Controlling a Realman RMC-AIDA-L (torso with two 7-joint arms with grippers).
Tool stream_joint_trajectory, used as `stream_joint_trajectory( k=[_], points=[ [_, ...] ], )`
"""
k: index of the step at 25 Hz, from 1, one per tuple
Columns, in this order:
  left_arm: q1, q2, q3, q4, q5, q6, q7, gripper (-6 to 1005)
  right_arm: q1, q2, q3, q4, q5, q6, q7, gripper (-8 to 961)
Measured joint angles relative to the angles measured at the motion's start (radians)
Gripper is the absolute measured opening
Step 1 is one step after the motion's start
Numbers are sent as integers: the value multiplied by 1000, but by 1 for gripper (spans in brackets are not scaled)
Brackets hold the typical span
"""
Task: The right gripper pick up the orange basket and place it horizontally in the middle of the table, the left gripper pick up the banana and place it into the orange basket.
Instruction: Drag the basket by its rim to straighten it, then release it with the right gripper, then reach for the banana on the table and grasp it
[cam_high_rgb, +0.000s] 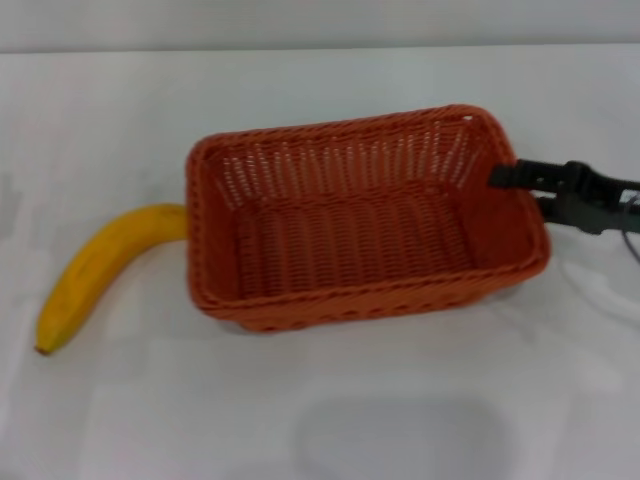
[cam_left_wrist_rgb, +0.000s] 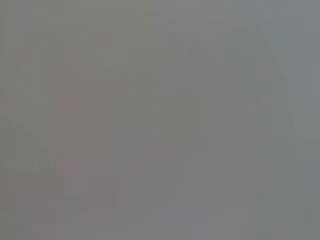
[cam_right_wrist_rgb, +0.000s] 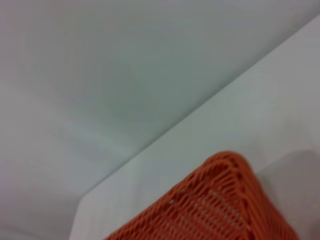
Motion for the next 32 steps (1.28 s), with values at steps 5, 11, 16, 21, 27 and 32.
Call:
stream_joint_trajectory(
  k=[5, 11, 16, 21, 27, 32],
  points=[
    [3, 2, 0, -1, 0, -2, 0, 889, -78, -7, -134, -76, 85, -79, -7, 648],
    [4, 0, 0, -1, -6, -4, 2, 889, -111, -10, -46, -75, 122, -113, -151, 657],
    [16, -6, 0, 36, -68, -10, -14, 889, -90, -10, 33, 68, 335, -133, -493, 656],
    [24, 1, 1, 50, -51, -82, -183, 889, -74, -10, 70, 263, 636, -124, -1014, 655],
    [11, 13, 3, -200, 250, -229, -727, 889, -51, -6, 98, 501, 1005, -59, -1700, 654],
    [-26, 71, 3, -414, 592, -188, -1162, 889, -28, -5, 102, 602, 1155, -9, -2134, 654]
  ],
)
